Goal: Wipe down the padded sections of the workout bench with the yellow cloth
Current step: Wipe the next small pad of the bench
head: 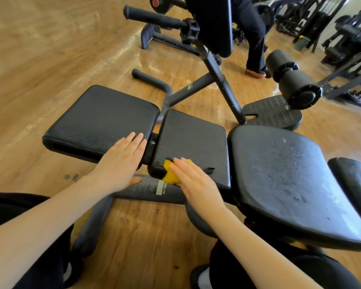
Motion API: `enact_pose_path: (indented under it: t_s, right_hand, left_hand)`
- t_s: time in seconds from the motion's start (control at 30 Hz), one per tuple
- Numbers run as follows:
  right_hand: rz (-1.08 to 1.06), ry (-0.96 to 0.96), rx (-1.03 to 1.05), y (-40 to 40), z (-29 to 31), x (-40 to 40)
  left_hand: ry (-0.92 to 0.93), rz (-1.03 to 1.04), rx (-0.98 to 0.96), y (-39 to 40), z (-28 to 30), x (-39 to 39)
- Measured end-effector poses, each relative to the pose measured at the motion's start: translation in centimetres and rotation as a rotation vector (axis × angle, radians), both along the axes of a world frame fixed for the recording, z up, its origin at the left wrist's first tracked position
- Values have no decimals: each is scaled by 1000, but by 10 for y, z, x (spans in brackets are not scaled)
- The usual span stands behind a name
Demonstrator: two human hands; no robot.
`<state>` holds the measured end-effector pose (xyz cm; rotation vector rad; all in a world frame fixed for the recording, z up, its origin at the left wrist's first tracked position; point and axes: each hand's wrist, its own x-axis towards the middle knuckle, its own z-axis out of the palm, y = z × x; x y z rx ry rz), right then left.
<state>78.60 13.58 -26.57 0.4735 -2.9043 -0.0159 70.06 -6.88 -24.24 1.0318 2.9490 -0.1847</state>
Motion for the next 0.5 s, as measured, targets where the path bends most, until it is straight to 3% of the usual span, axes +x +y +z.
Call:
enact_pose_path:
  t_s: [0.07, 0.23, 0.37, 0.5]
  right_hand:
    - [-69, 56, 76, 32, 4, 20]
    - [-197, 195, -142, 48, -9, 34]
    - [-76, 124, -15, 0, -7, 2]
    - [75, 7, -145, -50, 1, -27]
  left_hand:
    - [-7, 3, 19, 0, 1, 0]
    - [-6, 11, 11, 2, 1, 1]
    - [4, 6, -9, 1, 0, 2]
    - [24, 22, 40, 3, -1, 3]
